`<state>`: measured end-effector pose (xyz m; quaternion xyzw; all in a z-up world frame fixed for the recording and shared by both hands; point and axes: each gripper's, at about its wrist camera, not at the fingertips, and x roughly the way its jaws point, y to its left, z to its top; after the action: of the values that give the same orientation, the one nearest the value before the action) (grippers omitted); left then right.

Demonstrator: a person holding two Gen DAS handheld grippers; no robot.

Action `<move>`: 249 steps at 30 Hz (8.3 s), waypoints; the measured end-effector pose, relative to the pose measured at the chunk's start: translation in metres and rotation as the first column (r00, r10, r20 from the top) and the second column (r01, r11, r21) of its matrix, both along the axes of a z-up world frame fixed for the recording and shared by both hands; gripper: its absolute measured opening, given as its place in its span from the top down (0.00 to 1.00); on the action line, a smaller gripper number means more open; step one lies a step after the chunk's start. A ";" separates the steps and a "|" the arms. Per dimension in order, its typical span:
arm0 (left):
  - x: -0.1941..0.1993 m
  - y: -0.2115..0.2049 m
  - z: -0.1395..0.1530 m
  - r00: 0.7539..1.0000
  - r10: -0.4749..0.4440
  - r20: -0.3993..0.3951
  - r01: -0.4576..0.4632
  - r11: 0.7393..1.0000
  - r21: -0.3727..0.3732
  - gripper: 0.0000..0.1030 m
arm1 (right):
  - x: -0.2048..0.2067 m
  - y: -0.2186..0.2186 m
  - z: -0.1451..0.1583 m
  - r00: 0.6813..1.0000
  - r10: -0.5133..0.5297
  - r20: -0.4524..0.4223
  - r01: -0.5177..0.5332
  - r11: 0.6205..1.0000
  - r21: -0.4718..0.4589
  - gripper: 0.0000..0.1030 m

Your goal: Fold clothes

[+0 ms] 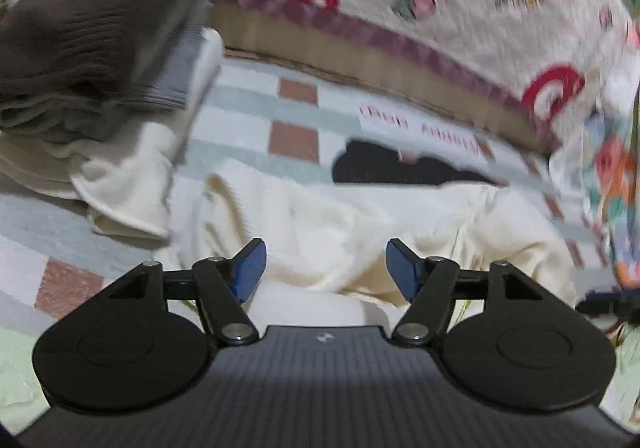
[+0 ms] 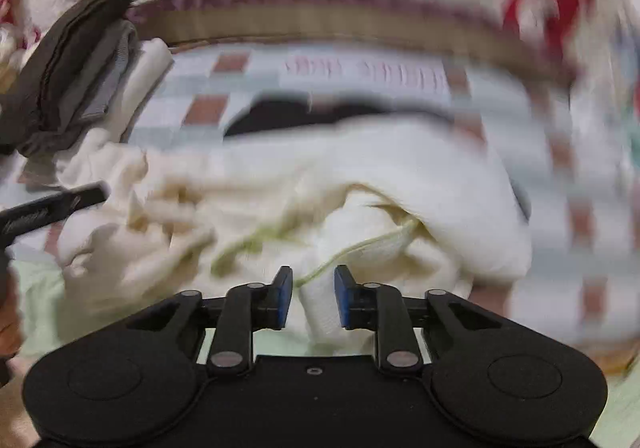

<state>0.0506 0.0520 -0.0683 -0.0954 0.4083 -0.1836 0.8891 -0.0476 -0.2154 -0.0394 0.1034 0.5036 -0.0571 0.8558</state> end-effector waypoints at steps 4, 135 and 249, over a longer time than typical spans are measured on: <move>0.003 0.005 -0.003 1.000 0.022 -0.017 -0.022 1.000 0.001 0.30 | -0.002 0.024 -0.013 0.963 0.220 0.155 -0.225 0.974 0.016 0.70; 0.011 -0.124 -0.066 0.921 -0.387 -0.051 0.385 0.921 -0.057 0.44 | 0.033 -0.203 -0.056 0.915 0.388 0.110 -0.375 0.919 -0.126 0.58; 0.050 -0.061 -0.088 0.986 0.076 -0.147 -0.073 0.997 0.023 0.44 | -0.076 -0.163 -0.049 0.967 0.112 0.230 -0.151 0.975 0.162 0.95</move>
<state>0.1010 -0.0093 -0.1559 -0.1159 0.4707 -0.1390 0.8635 -0.1237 -0.3789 -0.0888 0.1515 0.4150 0.0571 0.8953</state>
